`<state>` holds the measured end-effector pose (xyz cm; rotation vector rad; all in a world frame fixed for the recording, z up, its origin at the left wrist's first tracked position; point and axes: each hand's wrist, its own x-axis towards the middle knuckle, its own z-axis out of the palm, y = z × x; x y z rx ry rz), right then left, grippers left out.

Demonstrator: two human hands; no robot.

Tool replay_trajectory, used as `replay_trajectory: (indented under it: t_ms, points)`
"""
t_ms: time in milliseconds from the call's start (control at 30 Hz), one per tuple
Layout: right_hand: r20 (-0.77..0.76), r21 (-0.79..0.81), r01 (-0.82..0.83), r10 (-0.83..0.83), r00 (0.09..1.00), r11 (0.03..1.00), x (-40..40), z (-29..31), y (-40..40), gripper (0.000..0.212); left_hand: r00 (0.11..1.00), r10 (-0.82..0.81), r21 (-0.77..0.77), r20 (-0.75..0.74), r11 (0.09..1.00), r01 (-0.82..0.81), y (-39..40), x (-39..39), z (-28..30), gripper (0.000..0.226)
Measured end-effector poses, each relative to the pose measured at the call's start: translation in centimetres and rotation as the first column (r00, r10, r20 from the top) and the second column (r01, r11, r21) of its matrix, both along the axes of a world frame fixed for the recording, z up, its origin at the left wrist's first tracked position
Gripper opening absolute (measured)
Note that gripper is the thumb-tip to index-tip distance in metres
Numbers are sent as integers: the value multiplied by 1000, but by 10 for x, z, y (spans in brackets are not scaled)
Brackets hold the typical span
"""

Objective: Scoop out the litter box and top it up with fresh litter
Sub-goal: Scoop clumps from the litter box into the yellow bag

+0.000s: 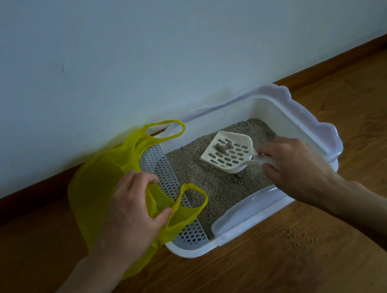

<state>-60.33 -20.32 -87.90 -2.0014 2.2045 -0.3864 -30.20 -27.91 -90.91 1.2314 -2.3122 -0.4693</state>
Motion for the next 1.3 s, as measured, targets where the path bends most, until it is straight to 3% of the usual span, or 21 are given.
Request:
replay_trajectory:
  t_ms: [533,700,767,833,933,1067,1300]
  points:
    - [142,-50,-125,131,981,991,51,26,-10,17,990,131,-7,-44,991,-131,10,22,14,64]
    - [65,-20,-193,194,979,981,85,38,-35,12,991,124,-2,-44,992,-124,13,25,17,64]
    - [-86,-5,-250,248,965,968,107,43,-43,12,990,133,10,-54,991,-132,12,27,19,63]
    - [-291,1,-356,341,894,935,127,45,-48,23,988,143,15,-63,990,-142,11,29,20,62]
    - [-409,8,-373,343,846,928,137,49,-54,35,987,149,10,-60,989,-149,11,31,21,62]
    - [-419,13,-370,341,842,929,134,48,-54,36,986,151,9,-68,989,-150,11,31,21,61]
    - [-352,-28,-312,283,892,950,117,49,-47,19,988,137,19,-69,991,-136,10,26,19,62]
